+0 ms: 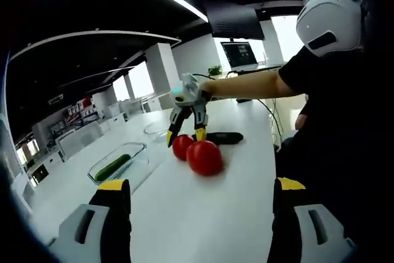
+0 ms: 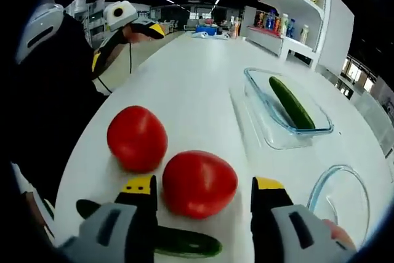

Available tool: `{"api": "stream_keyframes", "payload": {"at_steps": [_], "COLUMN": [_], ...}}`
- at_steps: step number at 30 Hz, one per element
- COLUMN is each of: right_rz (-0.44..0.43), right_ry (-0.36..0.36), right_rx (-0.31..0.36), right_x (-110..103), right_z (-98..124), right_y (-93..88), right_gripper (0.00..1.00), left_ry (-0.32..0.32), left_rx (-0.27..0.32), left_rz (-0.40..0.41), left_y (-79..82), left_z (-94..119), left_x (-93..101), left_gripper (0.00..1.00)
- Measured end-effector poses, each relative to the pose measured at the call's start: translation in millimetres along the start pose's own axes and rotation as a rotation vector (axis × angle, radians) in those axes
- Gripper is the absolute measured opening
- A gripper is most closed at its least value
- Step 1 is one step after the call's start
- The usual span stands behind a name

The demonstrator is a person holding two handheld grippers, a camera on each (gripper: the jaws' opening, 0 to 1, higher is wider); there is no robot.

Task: Sort the scattered tomatoes and cucumbers on the table and place them into their respective storage containers

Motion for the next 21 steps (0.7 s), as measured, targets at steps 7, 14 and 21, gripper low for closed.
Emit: {"api": "stream_keyframes", "payload": {"at_steps": [7,14,21], "right_rz": [-0.018,-0.027,-0.038], "right_ry": [0.003,0.01,0.009], "right_rx": [-0.024,-0.034,-0.036], "right_x": [1.3,-1.4,-1.6], "right_z": [-3.3,-4.7,-5.5], "right_y": [-0.6,-1.0,-1.3], "right_gripper": [0.52,0.48,0.47], "left_ry": [-0.008,-0.016,-0.016], "left_rx": [-0.012,-0.011,-0.03], "left_rz": [0.02,0.023,0.021], "left_y": [-2.0,-0.6,-2.4], "left_z": [0.6,-0.8,-1.1], "left_x": [1.9,2.6,2.9], "left_gripper": [0.95,0.95,0.95]}}
Point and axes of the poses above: the point that each gripper's makers call its tool centre point, and the gripper's own axes: z roughly backward along the fingers, x roughly to its right, y roughly out of its top, the point moved 9 cm from there along z, roughly backward along the fingers, and after that the axes turned 9 degrees about x, right-handed, at the moved point
